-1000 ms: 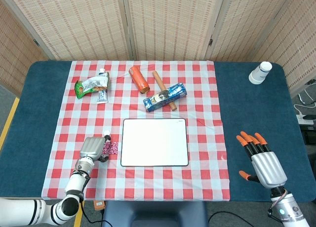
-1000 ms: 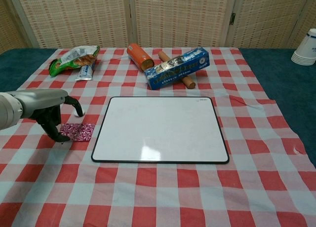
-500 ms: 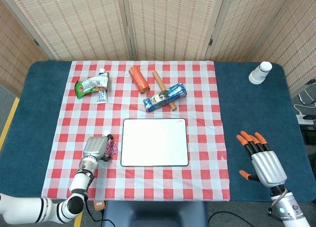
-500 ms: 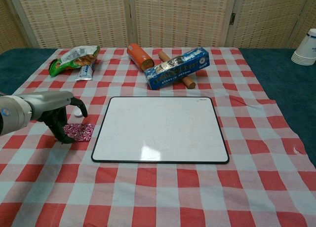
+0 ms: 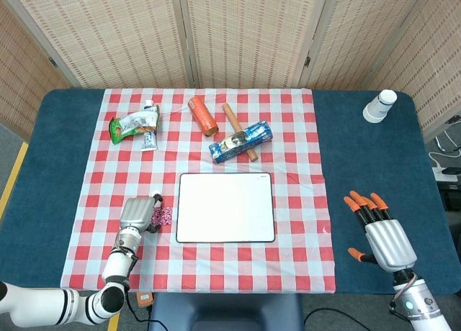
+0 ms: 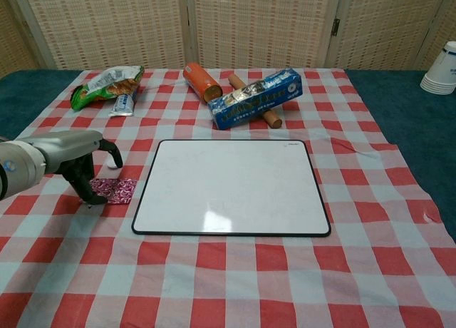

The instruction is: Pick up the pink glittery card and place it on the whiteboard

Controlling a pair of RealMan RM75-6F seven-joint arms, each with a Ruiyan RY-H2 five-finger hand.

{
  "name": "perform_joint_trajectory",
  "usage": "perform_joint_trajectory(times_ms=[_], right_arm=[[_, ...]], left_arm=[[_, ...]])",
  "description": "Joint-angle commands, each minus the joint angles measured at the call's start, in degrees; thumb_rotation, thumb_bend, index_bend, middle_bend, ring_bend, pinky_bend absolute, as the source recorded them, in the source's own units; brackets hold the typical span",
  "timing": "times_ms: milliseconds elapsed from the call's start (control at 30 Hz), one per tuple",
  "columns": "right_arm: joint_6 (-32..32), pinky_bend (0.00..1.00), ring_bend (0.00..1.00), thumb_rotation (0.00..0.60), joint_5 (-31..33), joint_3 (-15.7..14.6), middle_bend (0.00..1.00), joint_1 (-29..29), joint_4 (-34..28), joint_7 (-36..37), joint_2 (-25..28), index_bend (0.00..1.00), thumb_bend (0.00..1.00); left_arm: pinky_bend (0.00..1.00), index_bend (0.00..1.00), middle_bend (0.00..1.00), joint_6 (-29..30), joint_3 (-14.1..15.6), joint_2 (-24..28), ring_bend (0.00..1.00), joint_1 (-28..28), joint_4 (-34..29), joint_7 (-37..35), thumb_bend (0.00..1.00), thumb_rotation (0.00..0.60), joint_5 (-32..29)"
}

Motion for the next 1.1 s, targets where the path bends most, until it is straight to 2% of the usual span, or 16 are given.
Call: perform_joint_trajectory(times_ms=[33, 1100], right_arm=[[0.0, 0.0, 0.0, 0.6, 0.1, 0.0, 0.01, 0.0, 0.0, -0.1, -0.1, 0.0, 0.05], [-0.6, 0.0, 0.0, 0.6, 1.0, 0.1, 0.01, 0.4, 0.0, -0.8, -0.4, 0.0, 0.05]], left_arm=[[0.99, 0.3, 1.0, 0.1, 0.0, -0.4, 1.0, 0.2, 0.6, -0.2, 0.23, 0.6, 0.4], [1.0, 0.31, 1.0, -2.1, -0.3, -1.5, 1.0, 0.1, 3.4, 0.4, 0.23, 0.6, -1.4]])
